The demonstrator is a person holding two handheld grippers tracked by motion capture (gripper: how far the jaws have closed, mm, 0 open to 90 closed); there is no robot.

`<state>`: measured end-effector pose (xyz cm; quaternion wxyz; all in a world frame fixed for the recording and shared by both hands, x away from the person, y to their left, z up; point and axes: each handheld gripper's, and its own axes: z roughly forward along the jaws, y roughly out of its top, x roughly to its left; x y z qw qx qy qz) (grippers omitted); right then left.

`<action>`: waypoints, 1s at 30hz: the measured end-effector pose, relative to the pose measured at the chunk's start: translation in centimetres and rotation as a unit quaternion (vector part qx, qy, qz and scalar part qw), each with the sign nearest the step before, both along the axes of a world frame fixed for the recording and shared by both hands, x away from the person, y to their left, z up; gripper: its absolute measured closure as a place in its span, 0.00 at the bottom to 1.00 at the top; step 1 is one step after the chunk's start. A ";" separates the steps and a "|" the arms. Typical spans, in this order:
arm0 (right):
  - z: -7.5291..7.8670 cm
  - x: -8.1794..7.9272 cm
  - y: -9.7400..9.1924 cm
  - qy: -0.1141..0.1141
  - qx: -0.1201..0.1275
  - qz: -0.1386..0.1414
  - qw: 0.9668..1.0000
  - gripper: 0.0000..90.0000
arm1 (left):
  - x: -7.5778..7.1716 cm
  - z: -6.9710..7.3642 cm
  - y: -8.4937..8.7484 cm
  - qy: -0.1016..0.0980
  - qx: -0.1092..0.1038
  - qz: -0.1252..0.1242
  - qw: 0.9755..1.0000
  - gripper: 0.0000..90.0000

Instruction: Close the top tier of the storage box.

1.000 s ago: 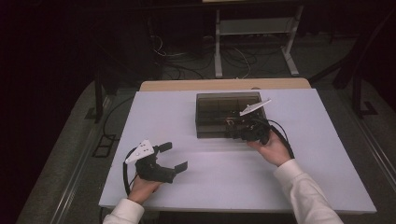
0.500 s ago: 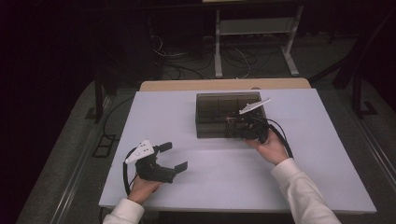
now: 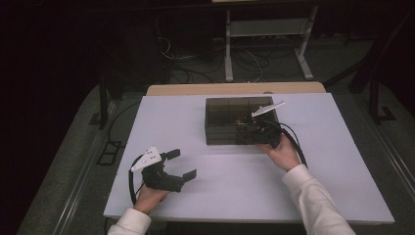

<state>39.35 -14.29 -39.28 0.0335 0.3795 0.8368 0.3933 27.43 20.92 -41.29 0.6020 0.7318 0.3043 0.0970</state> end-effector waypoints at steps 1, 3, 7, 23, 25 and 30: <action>0.0 0.0 0.0 0.001 0.001 -0.001 1.000 0.99 | 0.0 0.0 0.0 0.000 0.000 0.000 1.000 0.00; 0.0 0.0 0.0 0.000 0.000 -0.001 1.000 0.99 | 0.0 0.0 0.0 0.001 0.000 0.001 1.000 0.00; 0.0 -0.2 0.0 0.006 0.006 0.004 1.000 0.98 | 0.0 0.0 0.0 0.000 -0.001 0.000 1.000 0.00; 0.4 -2.3 -0.5 0.010 0.010 0.035 0.999 0.74 | 0.0 0.0 -0.1 -0.001 0.002 -0.001 1.000 0.00; 0.5 -2.5 -0.8 0.008 0.011 0.036 0.999 0.69 | 0.0 0.0 -0.1 -0.001 0.003 -0.002 1.000 0.00; 0.8 -3.2 -1.4 -0.004 0.008 0.036 0.999 0.52 | 0.0 0.0 0.0 -0.001 0.003 -0.001 1.000 0.00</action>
